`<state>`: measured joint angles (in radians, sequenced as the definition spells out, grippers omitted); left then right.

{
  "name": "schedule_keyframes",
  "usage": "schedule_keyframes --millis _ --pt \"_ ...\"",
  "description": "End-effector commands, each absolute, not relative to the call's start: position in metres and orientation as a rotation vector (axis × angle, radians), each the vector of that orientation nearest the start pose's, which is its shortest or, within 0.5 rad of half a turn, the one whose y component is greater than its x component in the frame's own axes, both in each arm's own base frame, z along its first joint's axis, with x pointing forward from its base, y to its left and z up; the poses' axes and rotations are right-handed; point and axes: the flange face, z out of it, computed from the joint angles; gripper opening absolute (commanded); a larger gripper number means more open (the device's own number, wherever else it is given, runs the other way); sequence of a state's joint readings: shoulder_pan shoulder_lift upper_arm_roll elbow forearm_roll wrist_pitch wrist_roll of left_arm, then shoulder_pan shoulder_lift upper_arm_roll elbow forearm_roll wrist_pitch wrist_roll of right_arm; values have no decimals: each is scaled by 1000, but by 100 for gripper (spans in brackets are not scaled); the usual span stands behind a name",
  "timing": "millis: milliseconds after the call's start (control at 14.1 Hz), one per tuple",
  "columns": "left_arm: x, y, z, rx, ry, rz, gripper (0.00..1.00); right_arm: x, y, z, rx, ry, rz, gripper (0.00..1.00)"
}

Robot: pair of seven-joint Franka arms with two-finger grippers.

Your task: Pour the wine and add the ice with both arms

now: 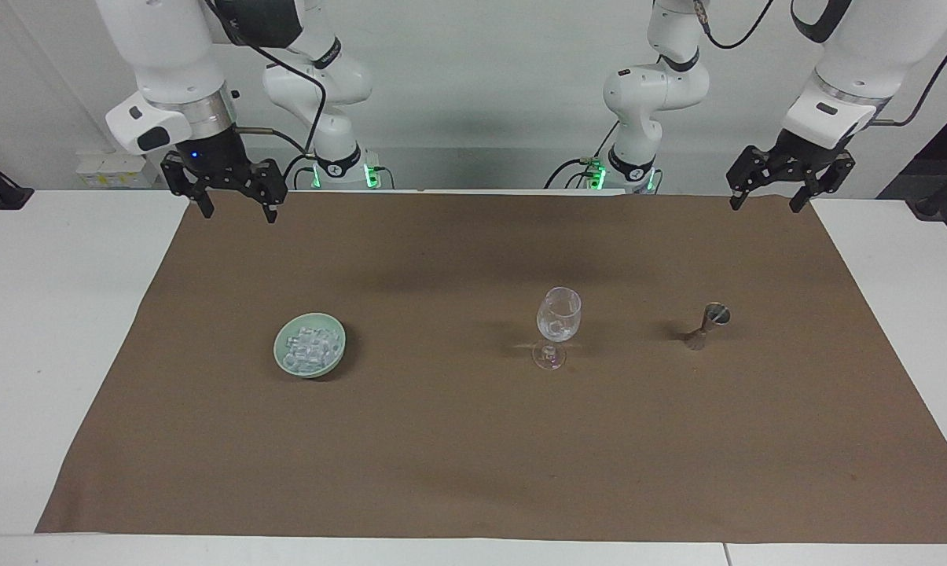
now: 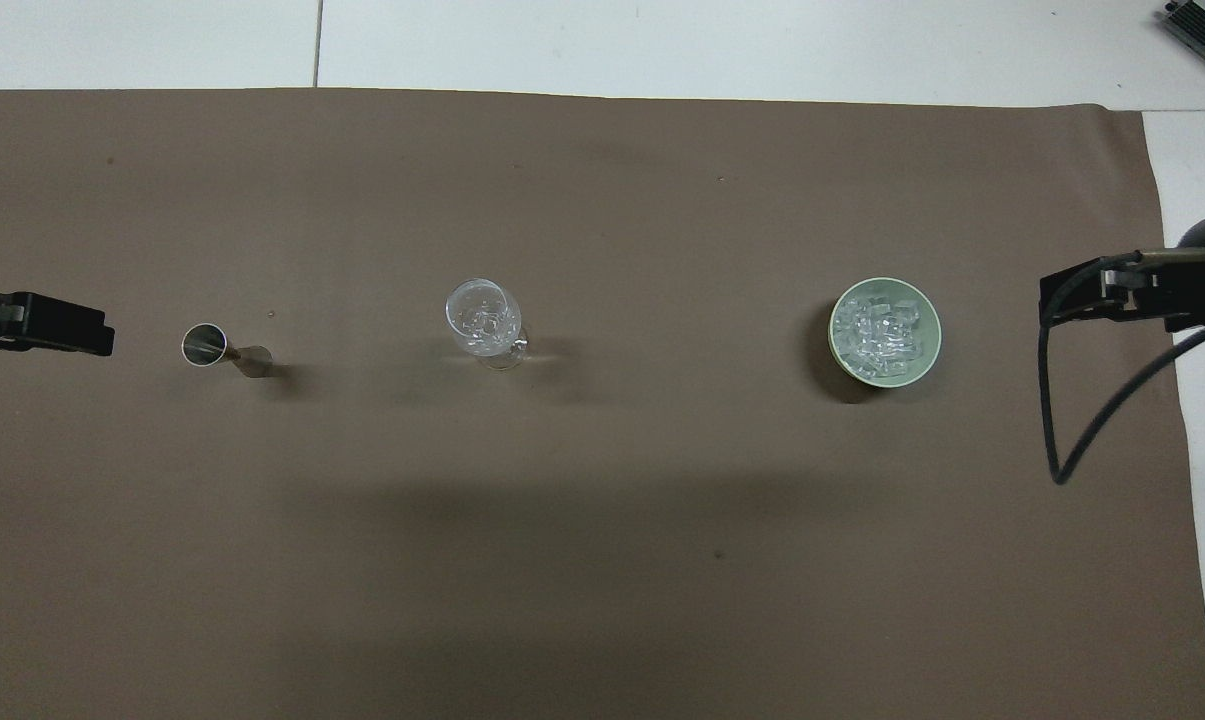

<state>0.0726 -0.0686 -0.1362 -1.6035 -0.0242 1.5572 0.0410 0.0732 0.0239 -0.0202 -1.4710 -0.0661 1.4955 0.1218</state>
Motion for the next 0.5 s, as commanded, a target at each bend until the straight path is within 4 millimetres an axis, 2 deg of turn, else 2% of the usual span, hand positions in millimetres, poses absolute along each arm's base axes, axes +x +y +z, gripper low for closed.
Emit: schedule_keyframes --millis 0,212,425 --pt "534 -43 647 -3131 190 -55 100 554 24 660 -3213 97 7 100" --pt "533 -43 647 -3133 190 -55 100 544 36 671 -3201 64 -22 100" --pt "533 -40 650 -3132 178 -58 100 541 42 667 -3204 47 9 100"
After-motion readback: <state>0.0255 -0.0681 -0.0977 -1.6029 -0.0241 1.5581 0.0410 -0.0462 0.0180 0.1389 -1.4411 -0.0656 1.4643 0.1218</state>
